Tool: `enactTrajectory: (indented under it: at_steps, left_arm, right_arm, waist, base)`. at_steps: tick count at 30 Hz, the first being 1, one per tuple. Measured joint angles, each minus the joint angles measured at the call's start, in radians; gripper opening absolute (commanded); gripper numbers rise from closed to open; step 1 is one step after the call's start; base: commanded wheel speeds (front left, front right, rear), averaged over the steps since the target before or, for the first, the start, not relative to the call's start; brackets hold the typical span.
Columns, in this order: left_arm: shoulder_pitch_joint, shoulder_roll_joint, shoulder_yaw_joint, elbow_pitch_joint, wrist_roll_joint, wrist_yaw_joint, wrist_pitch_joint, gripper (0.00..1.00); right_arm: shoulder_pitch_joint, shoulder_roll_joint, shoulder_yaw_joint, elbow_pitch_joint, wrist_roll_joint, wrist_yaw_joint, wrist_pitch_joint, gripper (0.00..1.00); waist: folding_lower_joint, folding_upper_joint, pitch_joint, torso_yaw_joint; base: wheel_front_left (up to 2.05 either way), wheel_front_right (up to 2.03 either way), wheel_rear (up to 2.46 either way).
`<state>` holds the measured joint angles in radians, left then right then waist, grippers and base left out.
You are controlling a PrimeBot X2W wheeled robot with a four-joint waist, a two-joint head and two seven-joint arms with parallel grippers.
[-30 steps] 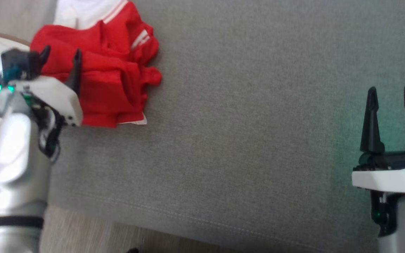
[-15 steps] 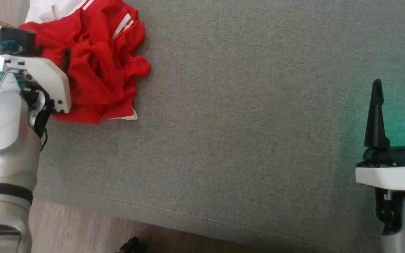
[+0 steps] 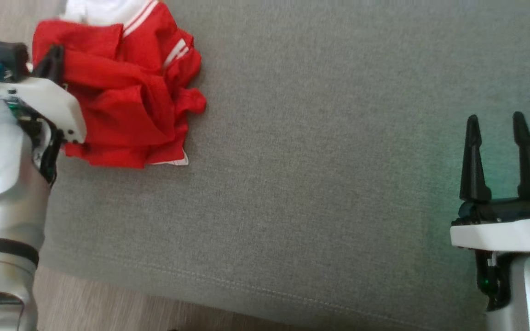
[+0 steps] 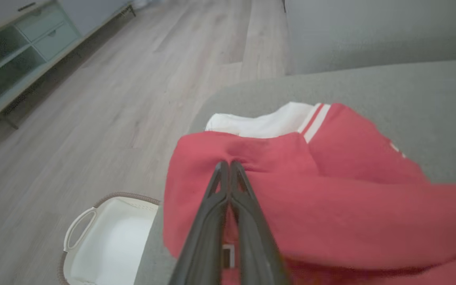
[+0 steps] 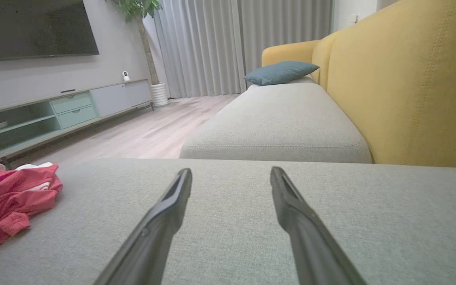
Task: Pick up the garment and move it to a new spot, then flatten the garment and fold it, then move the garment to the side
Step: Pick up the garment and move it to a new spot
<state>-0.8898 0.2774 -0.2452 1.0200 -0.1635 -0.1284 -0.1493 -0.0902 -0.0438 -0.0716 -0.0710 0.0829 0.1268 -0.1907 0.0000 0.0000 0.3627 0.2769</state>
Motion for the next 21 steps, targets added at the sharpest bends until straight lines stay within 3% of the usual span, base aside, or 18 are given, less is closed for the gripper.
enactTrajectory:
  at_steps: [7, 13, 17, 21]
  left_arm:
    - [0.000, 0.026, 0.014, -0.114, -0.016, 0.026, -0.088, 0.00]
    - [0.005, 0.038, 0.061, -0.384, -0.034, 0.072, -0.100, 0.00]
    - [0.059, 0.040, 0.055, -0.606, -0.034, 0.086, -0.097, 0.00]
    - [0.104, 0.038, 0.028, -0.743, -0.034, 0.094, -0.051, 0.00]
  right_arm:
    - [0.002, 0.000, 0.026, 0.067, 0.046, 0.000, -0.030, 1.00]
    - [0.005, 0.000, 0.036, 0.115, 0.081, 0.000, -0.049, 1.00]
    - [0.020, 0.000, 0.063, 0.137, 0.102, 0.000, -0.057, 1.00]
    - [0.019, 0.000, 0.066, 0.146, 0.117, 0.000, -0.058, 1.00]
  waist:
    - [0.0000, 0.0000, -0.090, -0.011]
    - [0.0000, 0.0000, -0.164, -0.025]
    - [0.0000, 0.0000, -0.198, -0.052]
    - [0.0000, 0.0000, -0.207, -0.085]
  base:
    - [0.00, 0.00, 0.00]
    - [0.00, 0.00, 0.00]
    - [0.00, 0.00, 0.00]
    - [0.00, 0.00, 0.00]
